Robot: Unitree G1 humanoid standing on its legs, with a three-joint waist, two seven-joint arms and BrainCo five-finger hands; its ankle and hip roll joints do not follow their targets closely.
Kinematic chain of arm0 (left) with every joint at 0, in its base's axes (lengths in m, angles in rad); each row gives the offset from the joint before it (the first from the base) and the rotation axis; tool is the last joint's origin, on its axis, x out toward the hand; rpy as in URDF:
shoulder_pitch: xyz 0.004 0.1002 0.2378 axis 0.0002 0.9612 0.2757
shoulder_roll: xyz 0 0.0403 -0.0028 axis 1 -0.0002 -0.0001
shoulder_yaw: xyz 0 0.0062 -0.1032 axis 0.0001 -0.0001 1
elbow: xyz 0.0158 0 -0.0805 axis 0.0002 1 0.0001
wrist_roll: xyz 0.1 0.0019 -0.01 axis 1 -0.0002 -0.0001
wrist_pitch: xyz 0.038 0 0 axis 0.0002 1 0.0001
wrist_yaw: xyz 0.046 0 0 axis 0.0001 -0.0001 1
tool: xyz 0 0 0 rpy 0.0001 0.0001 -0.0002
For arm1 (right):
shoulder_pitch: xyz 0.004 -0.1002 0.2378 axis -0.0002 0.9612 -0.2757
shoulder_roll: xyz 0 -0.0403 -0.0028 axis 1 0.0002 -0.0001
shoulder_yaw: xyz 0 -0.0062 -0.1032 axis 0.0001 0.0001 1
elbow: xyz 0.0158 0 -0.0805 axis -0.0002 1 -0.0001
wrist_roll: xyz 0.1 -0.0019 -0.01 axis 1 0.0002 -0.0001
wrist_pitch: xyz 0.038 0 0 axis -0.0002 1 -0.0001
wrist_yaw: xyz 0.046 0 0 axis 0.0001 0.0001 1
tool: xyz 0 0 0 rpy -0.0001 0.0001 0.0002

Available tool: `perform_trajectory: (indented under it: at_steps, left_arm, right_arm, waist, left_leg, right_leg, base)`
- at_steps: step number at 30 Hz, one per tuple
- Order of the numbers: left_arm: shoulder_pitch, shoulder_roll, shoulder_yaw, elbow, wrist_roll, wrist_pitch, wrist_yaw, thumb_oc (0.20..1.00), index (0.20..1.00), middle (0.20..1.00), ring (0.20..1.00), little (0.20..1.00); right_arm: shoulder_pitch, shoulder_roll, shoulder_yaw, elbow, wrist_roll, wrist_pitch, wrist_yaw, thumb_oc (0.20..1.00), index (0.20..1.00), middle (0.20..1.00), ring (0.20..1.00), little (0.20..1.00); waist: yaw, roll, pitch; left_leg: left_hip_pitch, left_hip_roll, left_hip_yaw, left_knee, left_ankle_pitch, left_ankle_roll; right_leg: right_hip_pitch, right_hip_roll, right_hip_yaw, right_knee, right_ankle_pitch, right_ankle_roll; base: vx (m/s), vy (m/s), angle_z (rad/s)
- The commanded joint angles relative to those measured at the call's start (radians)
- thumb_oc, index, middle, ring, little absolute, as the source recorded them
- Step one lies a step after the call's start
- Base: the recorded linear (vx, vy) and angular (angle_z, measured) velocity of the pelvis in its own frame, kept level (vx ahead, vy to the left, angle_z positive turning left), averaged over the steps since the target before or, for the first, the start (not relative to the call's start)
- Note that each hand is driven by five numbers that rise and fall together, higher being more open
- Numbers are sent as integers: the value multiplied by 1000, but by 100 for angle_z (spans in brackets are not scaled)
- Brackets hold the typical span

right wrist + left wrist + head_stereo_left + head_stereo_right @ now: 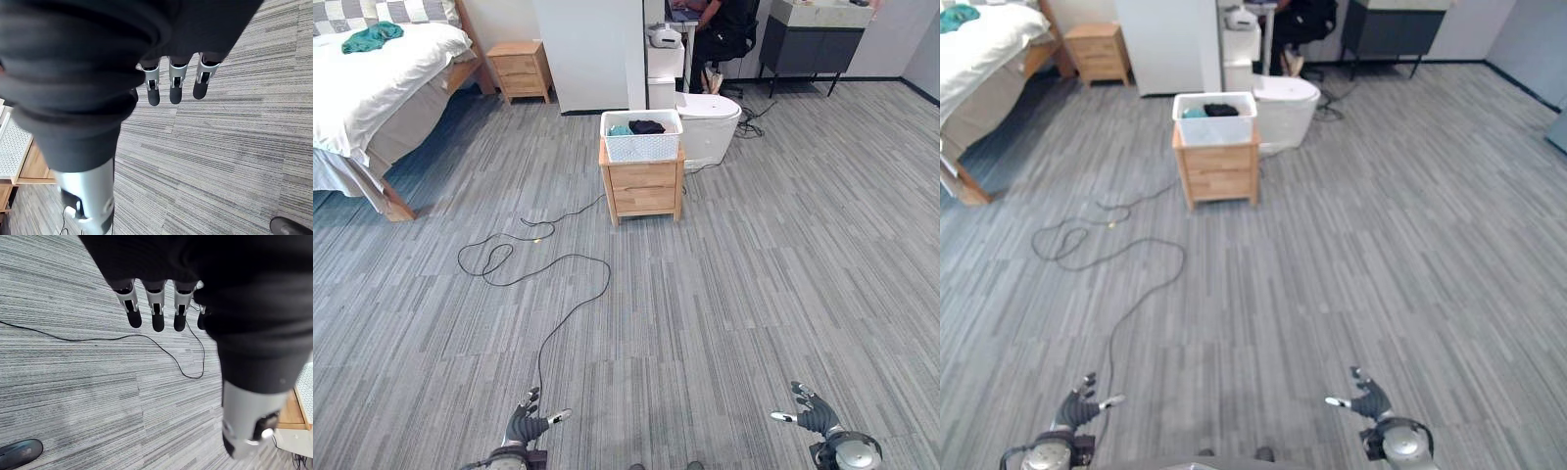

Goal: Grab the laundry basket,head to the washer,open it,put in the laundry and shut it.

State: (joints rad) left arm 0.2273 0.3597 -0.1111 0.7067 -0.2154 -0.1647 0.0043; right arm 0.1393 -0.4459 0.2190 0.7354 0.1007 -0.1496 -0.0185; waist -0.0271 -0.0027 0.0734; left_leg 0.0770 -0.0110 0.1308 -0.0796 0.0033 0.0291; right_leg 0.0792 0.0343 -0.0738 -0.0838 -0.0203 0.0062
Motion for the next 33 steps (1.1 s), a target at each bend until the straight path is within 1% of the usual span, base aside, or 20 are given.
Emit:
perform_trajectory:
  at_steps: [1,4,8,12,15,16,17,19,20,21,22,24,27,28,29,30,31,33]
  left_arm:
    - [-37,18,29,6,5,-26,26,1000,1000,1000,1000,1000]
    - [-60,14,26,5,-9,-29,34,1000,1000,1000,1000,1000]
    - [-89,2,20,3,-30,-35,46,1000,1000,1000,1000,1000]
    - [-96,1,18,6,-28,-39,52,1000,1000,1000,1000,1000]
    - [-91,11,17,-23,-14,-42,61,1000,1000,1000,1000,1000]
    - [-90,26,30,-39,-13,-40,67,1000,1000,1000,1000,1000]
    - [-90,26,30,-39,-13,-40,67,1000,1000,1000,1000,1000]
    - [-96,35,42,-42,-19,-40,70,1000,1000,1000,1000,1000]
    - [-108,45,51,-44,-23,-43,82,1000,1000,1000,1000,1000]
    - [-109,45,51,-44,-23,-43,82,1000,1000,1000,1000,1000]
    - [-112,45,50,-44,-24,-44,82,1000,1000,1000,1000,1000]
    - [-122,50,46,-40,-29,-46,85,1000,1000,1000,1000,1000]
    - [-142,43,28,-38,-43,-47,88,1000,1000,1000,1000,1000]
    - [-142,43,28,-38,-43,-47,88,1000,1000,1000,1000,1000]
    - [-154,31,15,-34,-39,-46,90,1000,1000,1000,1000,1000]
    - [-154,31,14,-34,-39,-46,90,1000,1000,1000,1000,1000]
    - [-166,21,-2,-35,-32,-45,90,1000,1000,1000,1000,1000]
    - [-169,14,-15,-46,-28,-44,85,1000,1000,1000,1000,1000]
  right_arm:
    - [-43,26,-14,-2,58,-23,-18,1000,1000,1000,1000,1000]
    - [-50,26,-21,6,70,-29,-28,1000,1000,1000,1000,1000]
    - [-49,27,-32,12,77,-32,-38,1000,1000,1000,1000,1000]
    - [-59,26,-27,15,70,-29,-42,1000,1000,1000,1000,1000]
    - [-89,36,-4,8,55,-24,-50,1000,1000,1000,1000,1000]
    - [-115,51,13,8,48,-20,-50,1000,1000,1000,1000,1000]
    - [-115,52,13,9,48,-20,-50,1000,1000,1000,1000,1000]
    - [-129,62,22,1,48,-19,-49,1000,1000,1000,1000,1000]
    - [-145,76,32,-16,56,-23,-51,1000,1000,1000,1000,1000]
    - [-145,76,32,-16,57,-23,-51,1000,1000,1000,1000,1000]
    - [-146,78,38,-20,59,-24,-52,1000,1000,1000,1000,1000]
    - [-158,70,48,-37,63,-26,-55,1000,1000,1000,1000,1000]
    - [-174,67,68,-45,61,-27,-60,1000,1000,1000,1000,1000]
    - [-174,67,68,-45,61,-27,-60,1000,1000,1000,1000,1000]
    - [-177,68,73,-50,54,-24,-65,1000,1000,1000,1000,1000]
    - [-177,68,73,-50,54,-24,-65,1000,1000,1000,1000,1000]
    - [-176,68,74,-63,50,-23,-66,1000,1000,1000,1000,1000]
    - [-166,66,71,-63,42,-21,-66,1000,1000,1000,1000,1000]
  waist:
    - [-12,-53,3]
    - [-14,-56,22]
    - [-19,-57,30]
    - [-17,-61,31]
    - [-4,-76,37]
    - [8,-87,40]
    - [9,-87,39]
    - [15,-93,46]
    - [14,-97,61]
    - [14,-97,61]
    - [11,-97,64]
    - [4,-98,74]
    - [-13,-97,88]
    - [-13,-97,88]
    - [-23,-98,97]
    - [-24,-96,98]
    - [-36,-96,104]
    - [-45,-92,104]
  left_leg:
    - [-19,19,-28,56,-36,-53]
    - [-63,17,-35,97,-36,-61]
    - [-96,22,-19,130,-39,-73]
    - [-97,24,-2,141,-49,-71]
    - [-101,19,8,156,-73,-53]
    - [-104,12,13,161,-91,-34]
    - [-105,12,14,162,-91,-33]
    - [-104,6,12,164,-103,-19]
    - [-93,-4,1,171,-118,-4]
    - [-93,-4,1,171,-118,-4]
    - [-81,-9,-4,166,-122,-1]
    - [-63,-16,-9,153,-130,1]
    - [-20,-26,-23,135,-150,5]
    - [-19,-26,-23,135,-150,5]
    - [15,-33,-36,125,-166,6]
    - [17,-31,-37,125,-167,5]
    - [50,-35,-51,122,-188,0]
    - [84,-33,-70,121,-209,-7]
  right_leg:
    - [-31,-86,-7,38,13,98]
    - [-44,-91,-27,43,9,94]
    - [-48,-102,-65,46,4,94]
    - [-45,-109,-71,49,3,101]
    - [-52,-125,-46,67,9,117]
    - [-80,-139,-26,113,11,131]
    - [-82,-139,-25,115,10,131]
    - [-109,-142,-15,181,3,142]
    - [-162,-134,0,273,13,155]
    - [-163,-134,0,275,12,155]
    - [-184,-124,9,281,16,150]
    - [-226,-113,4,255,41,143]
    - [-284,-102,-26,194,76,144]
    - [-283,-102,-26,194,76,144]
    - [-320,-100,-48,154,92,149]
    - [-317,-98,-50,153,91,149]
    - [-347,-103,-81,129,103,155]
    - [-359,-113,-104,136,107,153]
  base:
    - [-44,-12,3]
    - [-67,-3,17]
    - [-11,35,36]
    - [48,82,12]
    - [87,213,-21]
    - [61,200,-44]
    - [65,200,-45]
    - [89,151,-29]
    - [108,143,-16]
    - [138,132,-27]
    - [99,46,-3]
    - [147,45,4]
    - [158,21,-1]
    - [255,11,0]
    - [179,0,14]
    - [392,-31,18]
    - [314,-49,27]
    - [405,-104,33]
